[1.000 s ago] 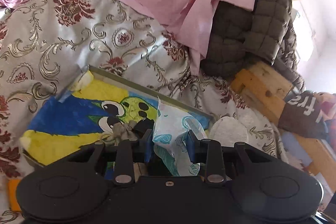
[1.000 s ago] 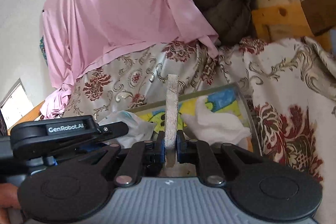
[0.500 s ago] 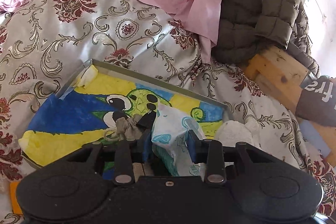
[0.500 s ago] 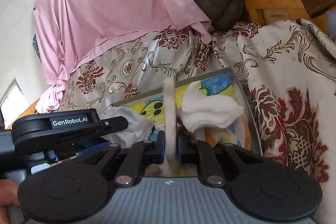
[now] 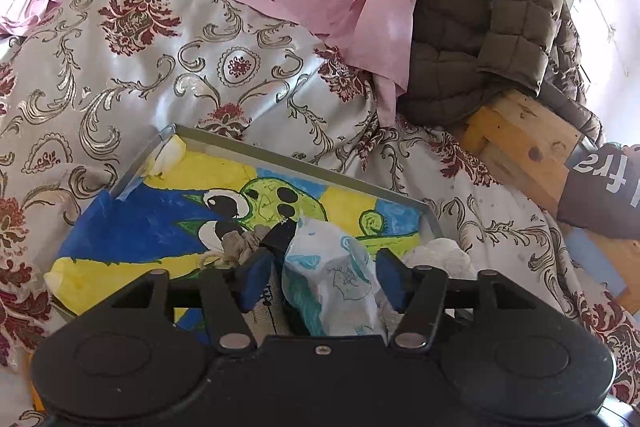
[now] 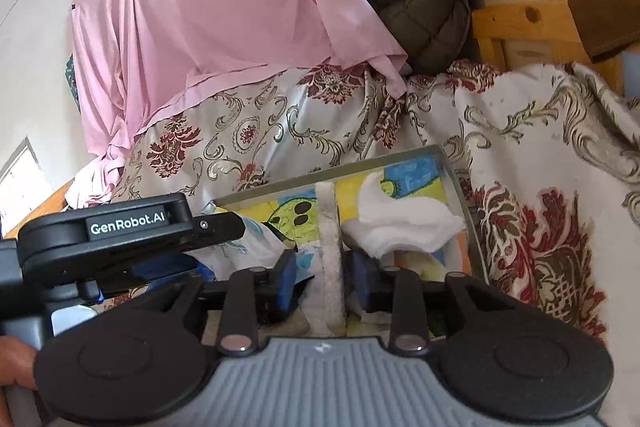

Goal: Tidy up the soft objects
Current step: 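Lift the wipe pack and white paper and carry them over the cartoon tray, then open both tools to drop the wipe pack and paper into the tray, then move both open tools from the tray back over the remaining items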

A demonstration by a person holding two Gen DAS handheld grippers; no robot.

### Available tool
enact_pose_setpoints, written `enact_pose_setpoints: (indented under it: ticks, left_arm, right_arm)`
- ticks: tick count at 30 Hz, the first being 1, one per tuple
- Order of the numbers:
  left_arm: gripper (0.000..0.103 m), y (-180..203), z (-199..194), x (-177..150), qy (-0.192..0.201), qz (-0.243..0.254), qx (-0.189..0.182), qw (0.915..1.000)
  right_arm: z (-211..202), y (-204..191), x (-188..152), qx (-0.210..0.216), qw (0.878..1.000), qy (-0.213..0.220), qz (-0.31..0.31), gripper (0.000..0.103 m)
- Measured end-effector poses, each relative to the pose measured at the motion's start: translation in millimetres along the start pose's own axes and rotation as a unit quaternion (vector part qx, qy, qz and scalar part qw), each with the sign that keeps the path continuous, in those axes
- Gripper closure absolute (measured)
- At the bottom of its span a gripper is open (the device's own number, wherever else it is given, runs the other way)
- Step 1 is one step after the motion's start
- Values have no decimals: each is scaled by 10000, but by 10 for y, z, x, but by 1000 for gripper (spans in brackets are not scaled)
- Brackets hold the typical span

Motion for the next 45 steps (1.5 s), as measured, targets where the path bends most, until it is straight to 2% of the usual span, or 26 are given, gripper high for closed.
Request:
enact_pose_setpoints:
  ticks: [8, 16, 18, 23, 33, 45]
  left_arm:
    - [19, -10, -323, 101, 343, 126, 139, 9992]
    - [14, -15, -857, 235, 679, 384, 149, 9968]
    - [8, -5, -1002, 263, 766, 443, 157, 9960]
    - [6, 5, -1382, 287, 963, 559, 124, 9937]
    - [1, -109, -2107, 166, 1206, 637, 245, 9904]
    - [1, -316, -2863, -266, 1041, 970, 230, 9896]
  right_arm:
    - [-283, -137, 157, -99, 9988, 304, -376, 47]
    - [-701, -239, 347, -86, 9964, 696, -481, 25]
    - [-819, -286, 379, -61, 9953, 800, -540, 19]
    - [-1082, -401, 424, 0, 9930, 977, -657, 13]
    - [-1673, -584, 296, -42, 9893, 1186, -851, 0]
    - [-2235, -653, -101, -78, 9918, 930, -875, 0]
Point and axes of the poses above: each gripper's, at about its wrist camera, not at the fingertips, and z roughly the way its jaws point, y to its right, x to its top, the point moved 3 cm from there along z, roughly the way its jaws point, and after that the axes turned 13 degrees about y, right-handed, at the moved point
